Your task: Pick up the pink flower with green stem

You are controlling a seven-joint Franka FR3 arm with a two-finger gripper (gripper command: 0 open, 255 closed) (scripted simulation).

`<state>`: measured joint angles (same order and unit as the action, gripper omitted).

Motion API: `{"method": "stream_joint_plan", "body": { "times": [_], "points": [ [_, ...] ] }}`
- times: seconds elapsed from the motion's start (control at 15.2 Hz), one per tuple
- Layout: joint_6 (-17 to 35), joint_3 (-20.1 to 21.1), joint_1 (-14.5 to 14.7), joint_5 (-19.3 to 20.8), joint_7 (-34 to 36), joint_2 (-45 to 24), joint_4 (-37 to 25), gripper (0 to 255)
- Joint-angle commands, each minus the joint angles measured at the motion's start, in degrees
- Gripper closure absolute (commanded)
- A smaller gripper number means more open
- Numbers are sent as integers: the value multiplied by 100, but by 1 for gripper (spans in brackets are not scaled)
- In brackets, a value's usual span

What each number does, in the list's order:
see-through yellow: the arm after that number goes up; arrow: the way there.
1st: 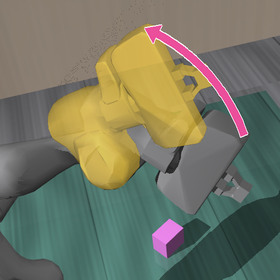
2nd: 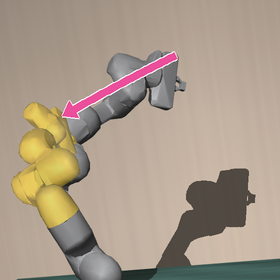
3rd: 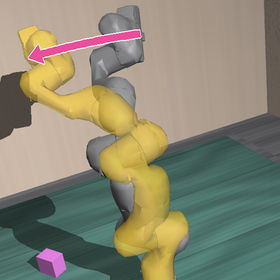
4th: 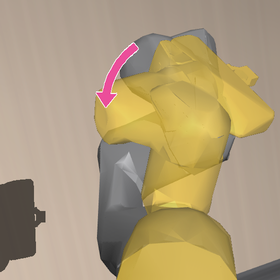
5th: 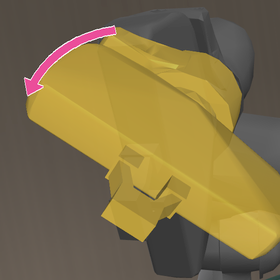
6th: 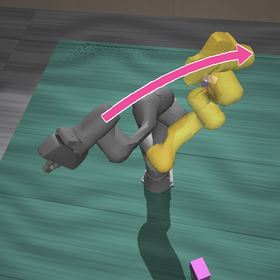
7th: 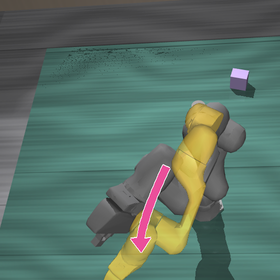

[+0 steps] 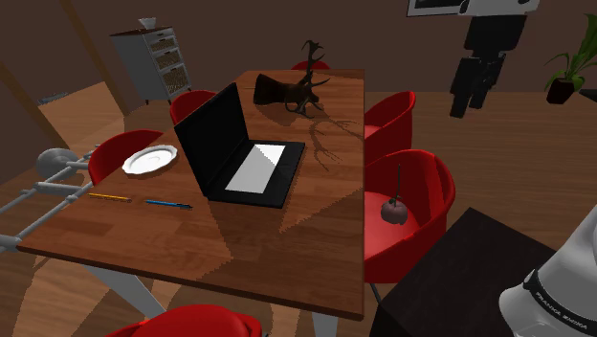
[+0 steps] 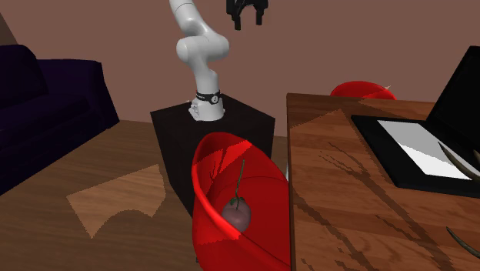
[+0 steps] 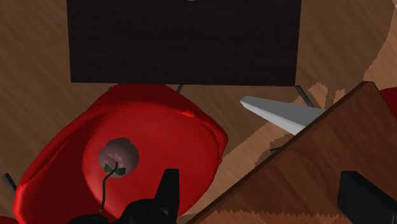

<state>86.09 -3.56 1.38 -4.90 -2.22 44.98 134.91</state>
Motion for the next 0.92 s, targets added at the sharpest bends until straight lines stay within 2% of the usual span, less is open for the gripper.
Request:
{"method": "stream_joint_plan", "body": {
  "times": [0.0,0.46,0.86],
  "points": [
    [0,0,0,0,0,0,0,0],
    [1547,-432,-144,320,-706,270,1435,0],
    [3083,-917,-277,572,-1360,-21,2355,0]
  ]
}}
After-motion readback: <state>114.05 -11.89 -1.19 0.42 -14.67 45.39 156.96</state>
